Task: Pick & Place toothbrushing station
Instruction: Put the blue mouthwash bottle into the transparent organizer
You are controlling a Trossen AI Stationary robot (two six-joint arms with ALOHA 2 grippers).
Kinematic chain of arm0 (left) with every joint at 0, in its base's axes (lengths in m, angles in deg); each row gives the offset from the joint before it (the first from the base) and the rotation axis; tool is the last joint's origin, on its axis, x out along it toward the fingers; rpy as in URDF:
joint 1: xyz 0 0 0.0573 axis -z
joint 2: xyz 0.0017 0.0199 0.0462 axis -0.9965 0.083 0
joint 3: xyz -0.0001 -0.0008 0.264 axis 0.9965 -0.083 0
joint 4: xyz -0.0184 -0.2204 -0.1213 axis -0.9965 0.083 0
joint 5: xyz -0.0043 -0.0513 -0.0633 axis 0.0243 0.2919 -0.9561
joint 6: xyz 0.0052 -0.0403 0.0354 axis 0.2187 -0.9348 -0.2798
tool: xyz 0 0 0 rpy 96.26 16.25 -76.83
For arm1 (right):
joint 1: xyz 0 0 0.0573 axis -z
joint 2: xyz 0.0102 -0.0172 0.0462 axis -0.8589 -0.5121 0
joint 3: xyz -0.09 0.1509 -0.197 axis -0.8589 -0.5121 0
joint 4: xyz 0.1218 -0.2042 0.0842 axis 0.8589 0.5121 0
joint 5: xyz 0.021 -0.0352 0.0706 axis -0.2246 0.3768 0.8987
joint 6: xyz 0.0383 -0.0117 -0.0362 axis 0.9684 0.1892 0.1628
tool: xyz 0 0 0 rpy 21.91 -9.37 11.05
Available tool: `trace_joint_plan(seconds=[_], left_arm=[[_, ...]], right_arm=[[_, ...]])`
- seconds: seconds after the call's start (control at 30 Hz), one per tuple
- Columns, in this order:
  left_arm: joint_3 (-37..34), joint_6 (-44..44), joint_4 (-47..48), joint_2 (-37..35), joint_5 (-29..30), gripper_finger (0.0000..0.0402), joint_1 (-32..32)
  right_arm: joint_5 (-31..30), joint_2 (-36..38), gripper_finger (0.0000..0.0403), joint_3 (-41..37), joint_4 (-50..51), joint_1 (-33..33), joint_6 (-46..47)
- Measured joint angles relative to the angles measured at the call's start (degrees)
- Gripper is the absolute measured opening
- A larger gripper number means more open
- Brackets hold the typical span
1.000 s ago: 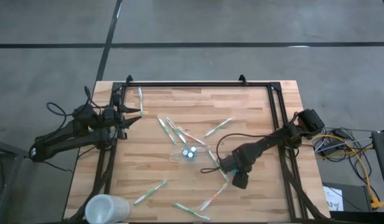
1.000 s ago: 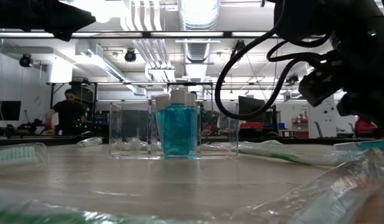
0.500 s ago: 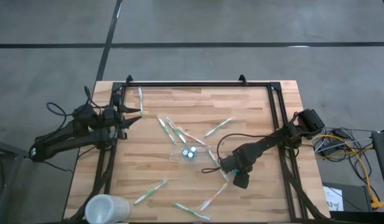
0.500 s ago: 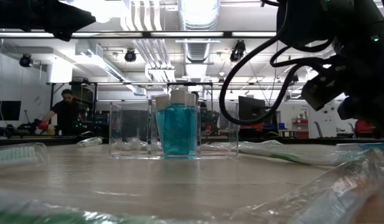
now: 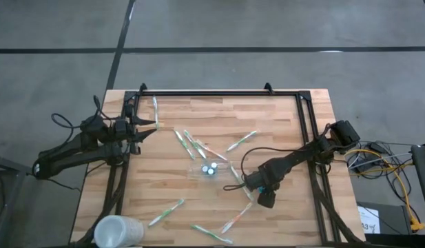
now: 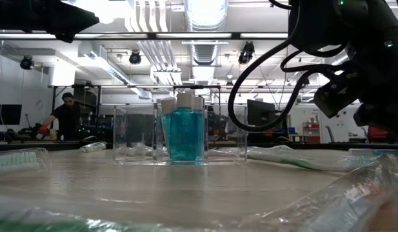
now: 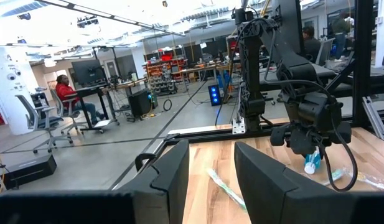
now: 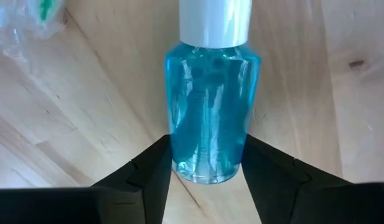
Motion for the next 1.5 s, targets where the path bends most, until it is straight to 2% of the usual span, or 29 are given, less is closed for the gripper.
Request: trace_joint_plan(seconds=[0.33,0.77,0.9,1.17,1.33,1.4,1.5], left_arm=[[0.00,0.01,0.00,0.00,0.00,0.0133,-0.01],[0.00,0.01,0.00,0.00,-0.01,0.0133,-0.01],[0.00,0.01,0.00,0.00,0.00,0.0133,-0.01],[0.00,0.02,0.00,0.00,0.01,0.0133,-0.02],[0.00,0.01,0.00,0.00,-0.01,0.0133,-0.01],[0.00,0.02,0.00,0.00,-0.01,0.0133,-0.02],[0.00,0.02,-0.02,0.00,-0.01,0.0133,-0.02]], right_arm=[[0.57,0.24,0.0253,0.09,-0.67,0.00,1.54],[-0.64,0.37,0.0247,0.78,-0.67,0.02,2.01],[-1.42,0.44,0.0257,0.72,-2.23,0.00,2.60],[-0.61,0.61,0.0318,0.73,-3.90,0.02,4.02],[0.09,1.02,0.0359,1.08,-3.91,0.08,1.65],[-0.90,1.59,0.0365,1.60,-4.32,0.58,1.63],[-5.99,3.12,0.0368,2.05,-5.16,1.77,1.69]])
